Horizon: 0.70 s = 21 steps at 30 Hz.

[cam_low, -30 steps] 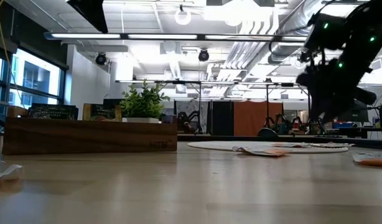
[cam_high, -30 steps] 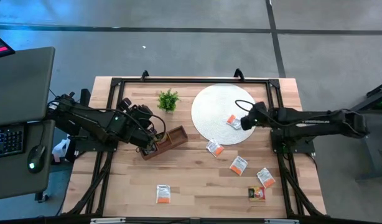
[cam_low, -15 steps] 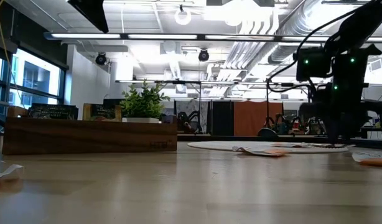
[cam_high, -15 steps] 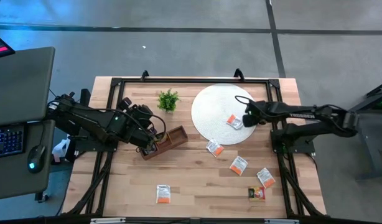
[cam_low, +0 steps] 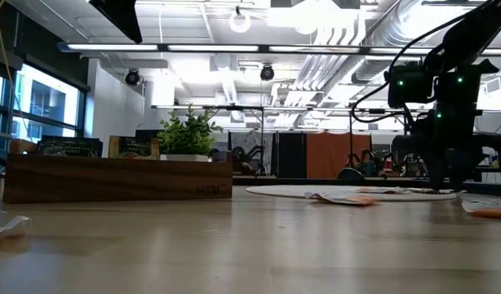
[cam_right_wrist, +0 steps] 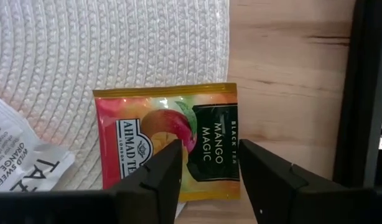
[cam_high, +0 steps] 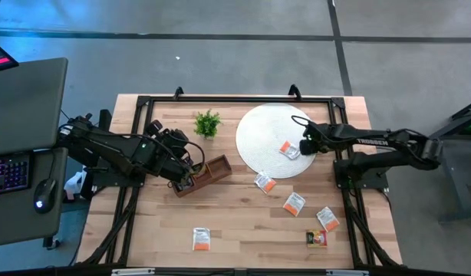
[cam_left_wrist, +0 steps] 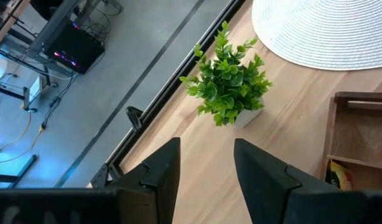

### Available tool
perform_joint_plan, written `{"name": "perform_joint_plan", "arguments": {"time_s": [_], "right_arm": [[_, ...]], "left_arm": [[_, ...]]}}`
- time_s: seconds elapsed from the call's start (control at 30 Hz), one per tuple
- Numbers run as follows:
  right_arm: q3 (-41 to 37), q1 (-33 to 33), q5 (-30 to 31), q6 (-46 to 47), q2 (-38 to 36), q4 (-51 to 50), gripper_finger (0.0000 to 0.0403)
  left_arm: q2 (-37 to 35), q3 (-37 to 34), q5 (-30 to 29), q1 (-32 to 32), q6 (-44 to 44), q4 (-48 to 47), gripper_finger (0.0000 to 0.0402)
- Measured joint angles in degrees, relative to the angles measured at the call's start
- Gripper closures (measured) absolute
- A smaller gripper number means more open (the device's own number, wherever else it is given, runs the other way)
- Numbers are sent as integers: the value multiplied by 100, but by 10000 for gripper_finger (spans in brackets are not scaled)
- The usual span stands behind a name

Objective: Pick & Place Tea
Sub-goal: Put the yellow tea bag into the middle section of the wooden organizer

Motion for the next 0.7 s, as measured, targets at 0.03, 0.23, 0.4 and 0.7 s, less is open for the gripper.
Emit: {"name": "perform_joint_plan", "arguments": {"time_s": [0.03,0.23,0.4,0.7], "right_arm": [[-23,-1,-3,27,0,22,259],[-436,3,-181,549,-36,457,292],[-465,44,-12,289,-32,597,309],[-419,305,260,-908,7,1403,397]], "left_arm": [[0,0,0,1,1,0,254],[0,0,1,0,-1,0,254],[0,1,0,0,1,0,254],[0,2,61,1,-1,2,254]]}}
